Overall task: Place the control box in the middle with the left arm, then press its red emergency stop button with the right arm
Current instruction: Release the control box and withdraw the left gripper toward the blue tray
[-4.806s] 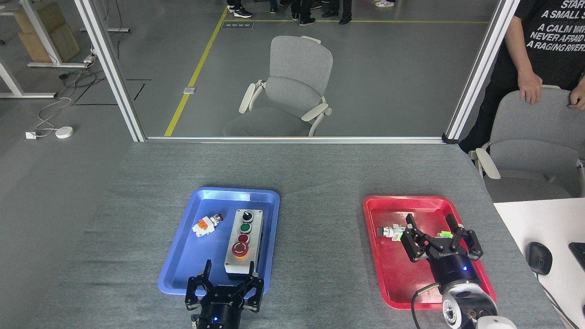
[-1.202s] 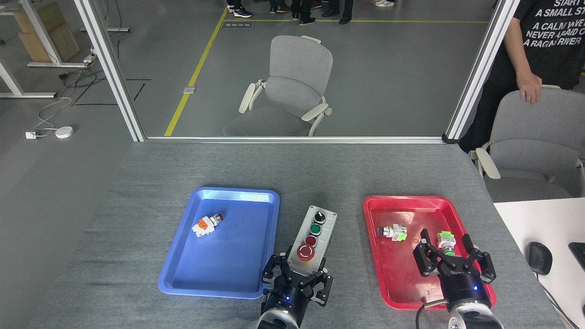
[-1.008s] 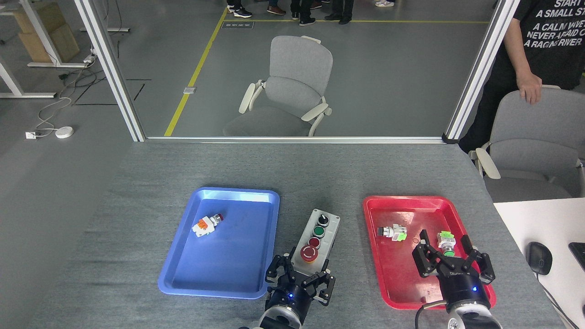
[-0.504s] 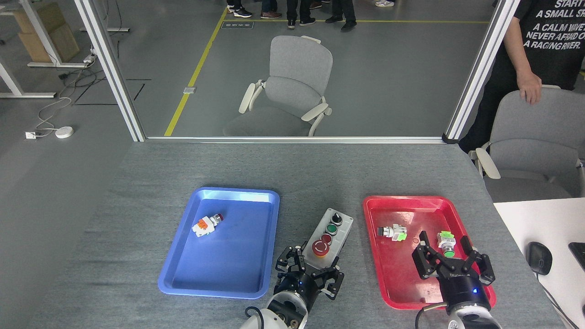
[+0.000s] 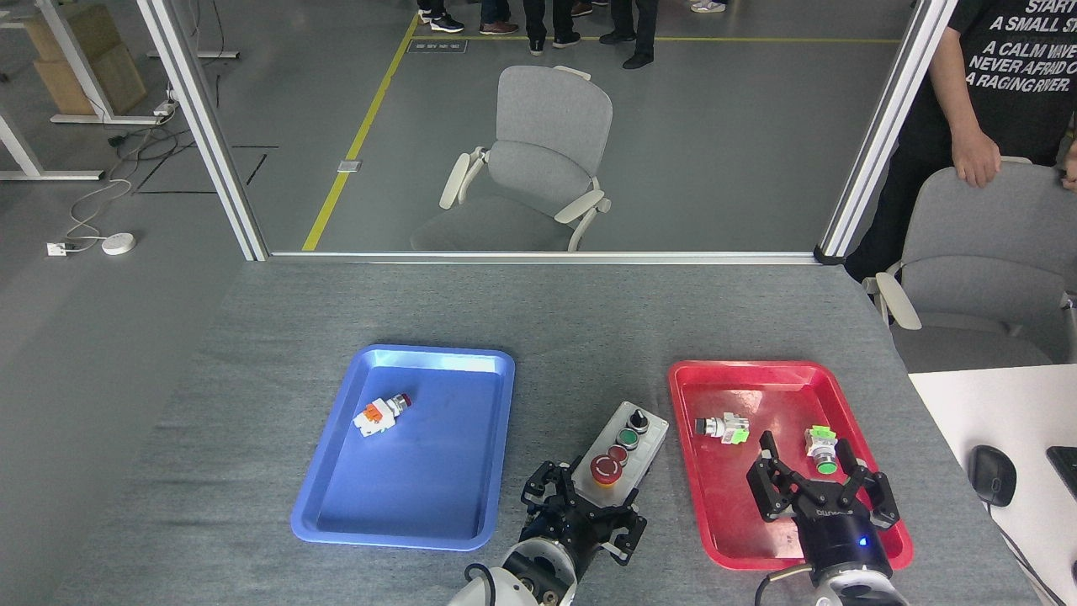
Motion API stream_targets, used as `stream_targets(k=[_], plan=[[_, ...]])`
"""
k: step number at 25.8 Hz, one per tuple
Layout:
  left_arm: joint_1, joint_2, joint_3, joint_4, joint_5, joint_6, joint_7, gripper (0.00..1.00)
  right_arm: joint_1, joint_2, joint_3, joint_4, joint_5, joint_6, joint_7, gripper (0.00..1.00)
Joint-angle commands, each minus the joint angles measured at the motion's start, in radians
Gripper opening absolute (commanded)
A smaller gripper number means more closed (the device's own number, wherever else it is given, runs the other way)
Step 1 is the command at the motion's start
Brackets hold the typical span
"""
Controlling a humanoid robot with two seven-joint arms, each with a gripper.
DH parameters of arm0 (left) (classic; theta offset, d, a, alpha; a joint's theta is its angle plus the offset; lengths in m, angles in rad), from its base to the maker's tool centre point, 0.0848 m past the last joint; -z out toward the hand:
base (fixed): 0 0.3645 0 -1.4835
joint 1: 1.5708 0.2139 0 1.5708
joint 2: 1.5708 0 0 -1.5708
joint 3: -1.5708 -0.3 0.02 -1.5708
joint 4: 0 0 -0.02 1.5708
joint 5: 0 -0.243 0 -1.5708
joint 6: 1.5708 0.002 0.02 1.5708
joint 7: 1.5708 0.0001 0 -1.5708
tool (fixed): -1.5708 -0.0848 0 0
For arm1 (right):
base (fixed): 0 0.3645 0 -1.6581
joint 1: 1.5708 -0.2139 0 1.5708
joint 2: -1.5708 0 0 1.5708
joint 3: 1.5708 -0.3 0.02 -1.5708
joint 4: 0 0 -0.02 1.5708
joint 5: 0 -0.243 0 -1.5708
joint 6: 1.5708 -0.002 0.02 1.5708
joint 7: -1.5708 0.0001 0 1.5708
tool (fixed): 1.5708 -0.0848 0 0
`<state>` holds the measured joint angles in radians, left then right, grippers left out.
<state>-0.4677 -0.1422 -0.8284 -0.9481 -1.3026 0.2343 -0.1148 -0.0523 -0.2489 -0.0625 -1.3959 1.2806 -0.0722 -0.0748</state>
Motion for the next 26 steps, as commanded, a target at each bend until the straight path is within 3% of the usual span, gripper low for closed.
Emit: stream_targets(k=[1,4,5,14,19,22,24,26], plan=[[0.0,0.001,-0.005,-0.004,0.0,0.026,0.011,0.64,0.0,0.002,0.007,0.0,0.0,0.002,-0.002,0.98],[0.0,0.001,0.0,-0.015,0.002,0.042,0.012,0.87,0.0,0.005,0.01,0.0,0.0,0.003,-0.002,0.98],[0.0,0.003,0.003,-0.017,0.002,0.042,0.014,0.89,0.0,0.007,0.013,0.0,0.0,0.003,-0.003,0.98],[0.017,0.016,0.009,-0.135,0.002,0.03,0.015,0.97,0.0,0.008,0.018,0.0,0.002,0.005,-0.037,0.98],[0.13,0.151,0.084,-0.4,0.003,0.017,0.014,0.97,0.0,0.007,0.058,0.0,0.002,-0.001,-0.036,0.92],[0.196,0.211,0.175,-0.525,0.008,-0.001,0.014,0.98,0.014,0.02,0.09,-0.028,0.002,-0.021,-0.036,0.74],[0.227,0.23,0.264,-0.567,0.006,-0.013,0.015,0.98,0.032,0.026,0.113,-0.045,0.002,-0.052,-0.034,0.55],[0.248,0.231,0.367,-0.587,0.006,-0.015,0.018,0.98,0.04,0.036,0.144,-0.046,0.002,-0.055,-0.034,0.29]])
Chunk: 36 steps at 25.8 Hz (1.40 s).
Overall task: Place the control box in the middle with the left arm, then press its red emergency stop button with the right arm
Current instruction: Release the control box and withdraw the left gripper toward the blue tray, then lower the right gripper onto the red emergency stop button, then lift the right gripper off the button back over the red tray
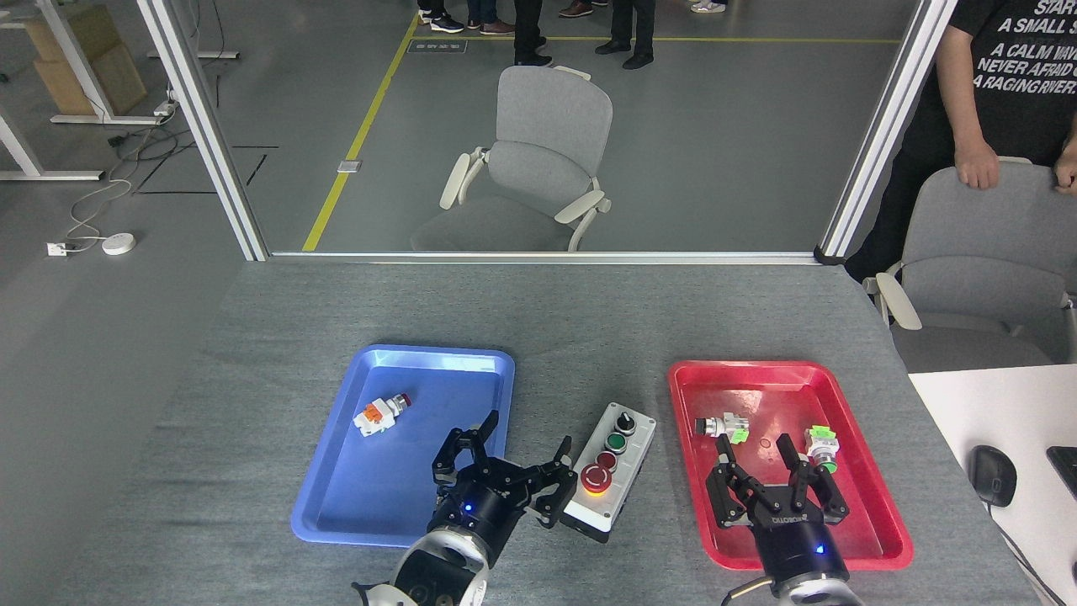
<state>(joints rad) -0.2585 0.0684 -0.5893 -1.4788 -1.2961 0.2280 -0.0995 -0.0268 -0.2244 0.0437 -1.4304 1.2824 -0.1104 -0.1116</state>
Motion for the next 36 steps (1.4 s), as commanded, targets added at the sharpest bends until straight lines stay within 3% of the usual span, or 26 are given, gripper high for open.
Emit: stream_targets(k=[1,2,3,6,11,22,36], plan=[[0.042,0.022,0.178,-0.055,0.0,-0.015,0.007,0.98,0.021,0.019,0.054,-0.012,0.0,-0.017,0.001,0.16],[0.042,0.022,0.227,-0.049,0.003,-0.024,0.014,0.98,0.024,0.023,0.068,-0.012,0.0,-0.02,0.001,0.03],[0.044,0.022,0.273,-0.04,0.006,-0.039,0.02,0.98,0.027,0.027,0.079,-0.012,0.0,-0.018,0.001,0.0],[0.044,0.019,0.376,0.014,0.014,-0.072,0.037,0.98,0.027,0.053,0.116,-0.01,0.005,-0.012,0.001,0.0],[0.038,0.017,0.456,0.052,0.014,-0.065,0.107,0.98,0.01,0.094,0.162,0.005,0.072,0.005,0.029,0.0],[0.044,0.021,0.506,0.061,0.014,-0.059,0.122,0.99,-0.077,0.163,0.318,0.105,0.144,0.156,0.056,0.0],[0.061,0.017,0.549,0.067,0.011,-0.055,0.127,0.99,-0.074,0.16,0.312,0.194,0.143,0.199,0.049,0.0]])
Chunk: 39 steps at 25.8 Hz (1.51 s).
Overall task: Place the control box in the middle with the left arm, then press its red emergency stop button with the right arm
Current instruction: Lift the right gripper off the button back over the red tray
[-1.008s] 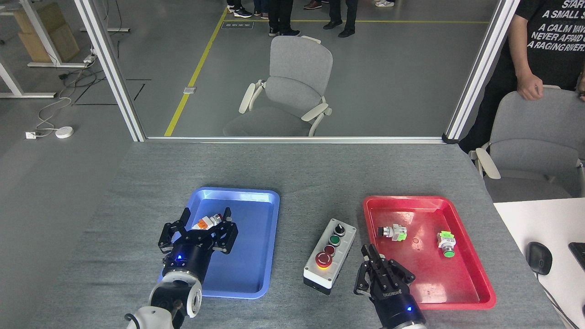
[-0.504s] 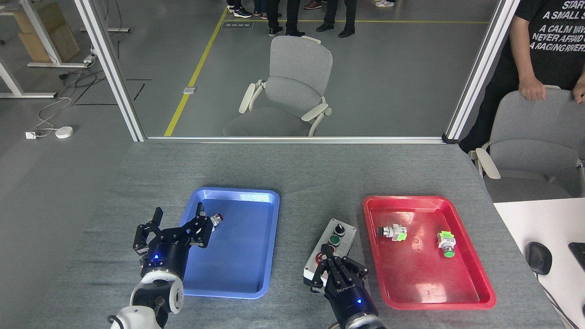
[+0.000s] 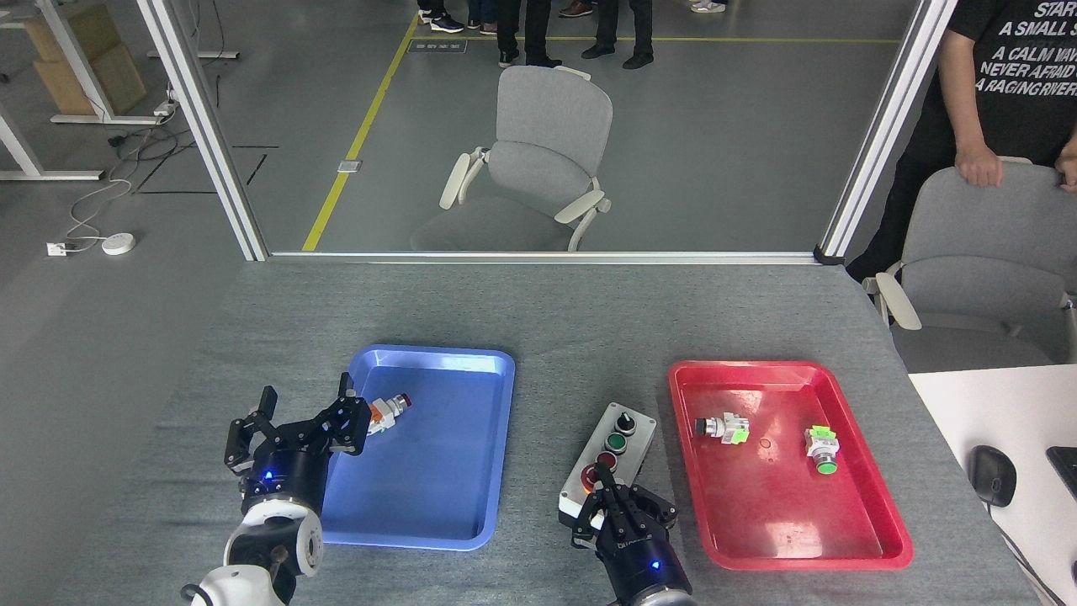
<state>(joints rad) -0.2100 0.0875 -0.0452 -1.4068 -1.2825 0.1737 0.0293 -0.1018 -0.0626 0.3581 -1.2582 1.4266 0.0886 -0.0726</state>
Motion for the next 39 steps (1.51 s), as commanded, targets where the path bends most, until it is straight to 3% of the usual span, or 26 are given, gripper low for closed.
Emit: stream_targets(k=[1,16,19,26,27,30,33,34,37,39], plan=[[0.014,0.0,0.005,-0.005,-0.003,0.0,0.0,0.99,0.001,-0.002,-0.002,0.023,-0.003,-0.003,0.014,0.0],[0.015,-0.002,0.01,-0.005,0.0,0.001,-0.002,0.99,-0.019,-0.006,-0.01,-0.014,-0.014,0.065,0.005,0.0],[0.015,-0.002,0.019,-0.005,0.0,0.001,-0.002,0.99,-0.022,-0.014,-0.059,-0.024,-0.029,0.083,0.004,0.0],[0.015,-0.002,0.024,-0.005,0.0,0.001,-0.002,0.99,-0.016,-0.103,-0.211,-0.033,-0.041,0.03,-0.029,0.0],[0.015,-0.002,0.022,-0.005,0.0,0.001,-0.002,0.99,-0.013,-0.115,-0.238,-0.044,-0.048,0.014,-0.029,0.05],[0.015,-0.003,0.024,-0.006,0.0,0.001,-0.003,0.99,-0.01,-0.169,-0.272,-0.084,-0.135,0.003,-0.029,0.35],[0.015,-0.003,0.022,-0.006,0.0,0.001,-0.006,0.99,-0.012,-0.224,-0.275,-0.096,-0.172,0.013,-0.03,0.92],[0.015,-0.003,0.024,-0.006,0.0,0.001,-0.006,0.99,-0.01,-0.241,-0.275,-0.099,-0.17,0.014,-0.032,0.99],[0.015,-0.003,0.022,-0.006,0.0,0.001,-0.006,0.99,-0.006,-0.298,-0.274,-0.106,-0.172,0.014,-0.024,0.99],[0.015,-0.002,0.022,-0.006,0.0,0.001,-0.006,0.99,-0.006,-0.309,-0.274,-0.107,-0.172,0.013,-0.019,0.99]])
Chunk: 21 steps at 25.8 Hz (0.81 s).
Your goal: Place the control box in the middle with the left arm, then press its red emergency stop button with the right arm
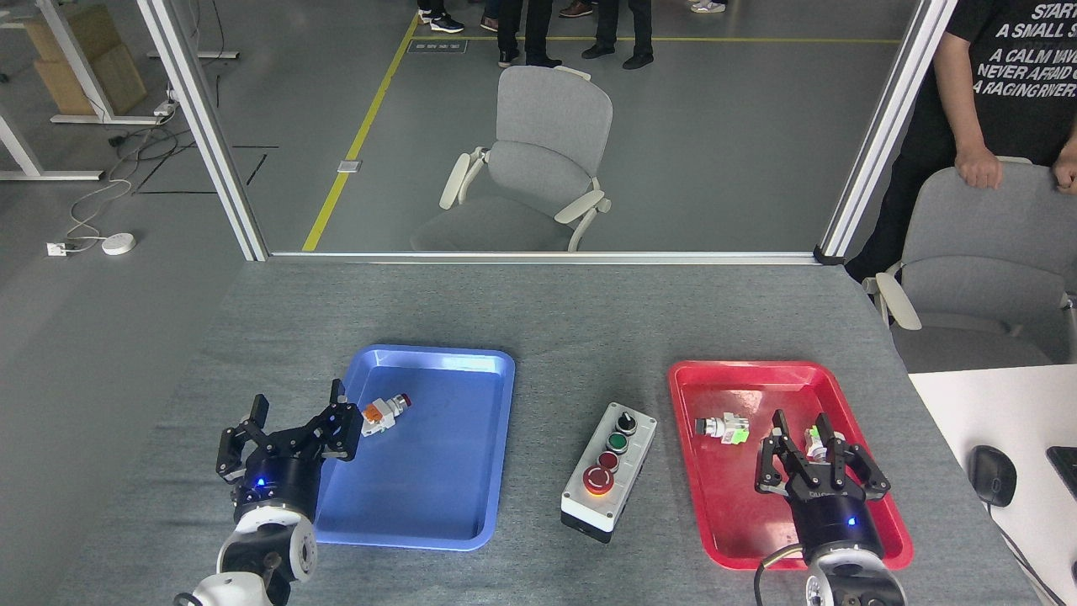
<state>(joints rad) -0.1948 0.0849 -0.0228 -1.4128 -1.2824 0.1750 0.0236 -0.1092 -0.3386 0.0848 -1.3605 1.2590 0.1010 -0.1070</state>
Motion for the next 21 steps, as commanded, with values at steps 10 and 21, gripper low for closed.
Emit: stream_targets(k=[10,21], plan=[[0.0,-0.001,0.0,-0.003,-0.002,-0.002,0.001,0.99,0.003,-0.046,-0.049,-0.062,-0.006,-0.011,0.016,0.99],[0.0,0.001,0.001,-0.005,0.0,0.0,0.004,0.99,-0.001,-0.051,-0.045,-0.048,-0.009,-0.014,0.018,0.99]])
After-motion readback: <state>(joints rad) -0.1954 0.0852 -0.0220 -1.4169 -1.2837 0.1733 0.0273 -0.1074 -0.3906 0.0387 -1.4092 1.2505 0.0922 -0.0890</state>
